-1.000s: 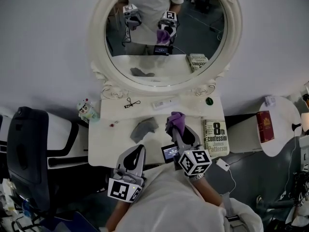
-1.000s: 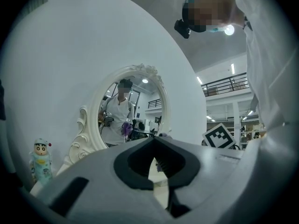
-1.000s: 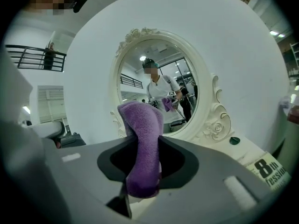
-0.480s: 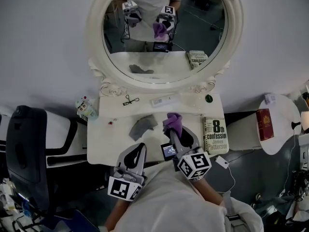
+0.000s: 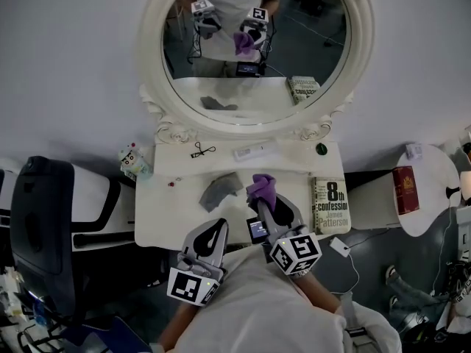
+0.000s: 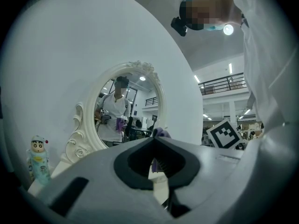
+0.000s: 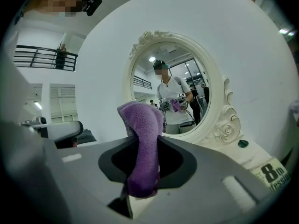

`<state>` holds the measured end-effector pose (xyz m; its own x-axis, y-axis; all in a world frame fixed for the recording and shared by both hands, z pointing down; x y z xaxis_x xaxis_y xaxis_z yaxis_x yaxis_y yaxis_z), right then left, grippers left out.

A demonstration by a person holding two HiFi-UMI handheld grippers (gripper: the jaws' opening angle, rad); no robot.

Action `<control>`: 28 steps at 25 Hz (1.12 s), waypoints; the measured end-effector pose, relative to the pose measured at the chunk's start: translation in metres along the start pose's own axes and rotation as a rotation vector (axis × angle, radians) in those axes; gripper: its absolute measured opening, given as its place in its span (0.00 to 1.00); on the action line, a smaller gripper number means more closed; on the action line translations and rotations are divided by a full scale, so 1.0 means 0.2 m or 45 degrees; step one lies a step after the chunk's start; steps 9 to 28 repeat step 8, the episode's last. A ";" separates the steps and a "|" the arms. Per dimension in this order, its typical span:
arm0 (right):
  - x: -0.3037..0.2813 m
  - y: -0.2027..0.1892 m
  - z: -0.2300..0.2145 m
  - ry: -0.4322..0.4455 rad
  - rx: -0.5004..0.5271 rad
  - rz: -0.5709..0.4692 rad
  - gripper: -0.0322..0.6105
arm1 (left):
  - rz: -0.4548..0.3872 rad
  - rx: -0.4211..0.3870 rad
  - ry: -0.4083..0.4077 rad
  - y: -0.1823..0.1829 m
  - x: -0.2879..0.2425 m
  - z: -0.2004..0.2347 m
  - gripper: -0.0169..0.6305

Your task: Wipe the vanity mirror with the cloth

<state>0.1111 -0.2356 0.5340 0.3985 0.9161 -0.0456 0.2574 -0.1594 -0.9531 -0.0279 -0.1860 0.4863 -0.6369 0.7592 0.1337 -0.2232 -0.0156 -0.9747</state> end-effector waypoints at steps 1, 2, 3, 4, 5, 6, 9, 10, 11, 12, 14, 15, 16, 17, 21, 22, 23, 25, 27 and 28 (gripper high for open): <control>0.00 0.00 0.01 0.005 0.001 0.001 0.21 | 0.000 0.000 0.003 0.00 0.00 0.00 0.04; 0.00 0.00 0.02 0.009 0.000 0.000 0.21 | 0.000 -0.001 0.006 0.01 0.01 0.00 0.04; 0.00 -0.01 0.02 0.011 -0.002 0.000 0.21 | 0.002 -0.002 0.007 0.00 0.01 0.00 0.04; 0.00 -0.01 0.02 0.012 -0.004 0.000 0.21 | 0.003 -0.004 0.008 0.00 0.02 0.00 0.04; 0.00 -0.01 0.02 0.012 -0.008 0.002 0.21 | 0.004 -0.004 0.010 0.00 0.02 0.00 0.04; 0.00 -0.01 0.02 0.011 -0.012 0.004 0.21 | 0.005 -0.003 0.013 0.00 0.03 0.00 0.04; 0.01 -0.02 0.02 0.009 -0.019 0.009 0.21 | 0.004 0.002 0.020 0.00 0.04 0.00 0.04; 0.01 -0.02 0.02 0.009 -0.019 0.009 0.21 | 0.004 0.002 0.020 0.00 0.04 0.00 0.04; 0.01 -0.02 0.02 0.009 -0.019 0.009 0.21 | 0.004 0.002 0.020 0.00 0.04 0.00 0.04; 0.01 -0.02 0.02 0.009 -0.019 0.009 0.21 | 0.004 0.002 0.020 0.00 0.04 0.00 0.04; 0.01 -0.02 0.02 0.009 -0.019 0.009 0.21 | 0.004 0.002 0.020 0.00 0.04 0.00 0.04; 0.01 -0.02 0.02 0.009 -0.019 0.009 0.21 | 0.004 0.002 0.020 0.00 0.04 0.00 0.04; 0.01 -0.02 0.02 0.009 -0.019 0.009 0.21 | 0.004 0.002 0.020 0.00 0.04 0.00 0.04; 0.01 -0.02 0.02 0.009 -0.019 0.009 0.21 | 0.004 0.002 0.020 0.00 0.04 0.00 0.04; 0.01 -0.02 0.02 0.009 -0.019 0.009 0.21 | 0.004 0.002 0.020 0.00 0.04 0.00 0.04; 0.01 -0.02 0.02 0.009 -0.019 0.009 0.21 | 0.004 0.002 0.020 0.00 0.04 0.00 0.04; 0.01 -0.02 0.02 0.009 -0.019 0.009 0.21 | 0.004 0.002 0.020 0.00 0.04 0.00 0.04; 0.01 -0.02 0.02 0.009 -0.019 0.009 0.21 | 0.004 0.002 0.020 0.00 0.04 0.00 0.04; 0.01 -0.02 0.02 0.009 -0.019 0.009 0.21 | 0.004 0.002 0.020 0.00 0.04 0.00 0.04; 0.01 -0.02 0.02 0.009 -0.019 0.009 0.21 | 0.004 0.002 0.020 0.00 0.04 0.00 0.04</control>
Point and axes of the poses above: the fingertips, and each gripper's own axes: x backward along the fingers, z to its left, y out of its top, the point moved 3 cm from there along x, backward along the fingers, and after that the axes turned 7 degrees about -z, right-handed, at the moved point
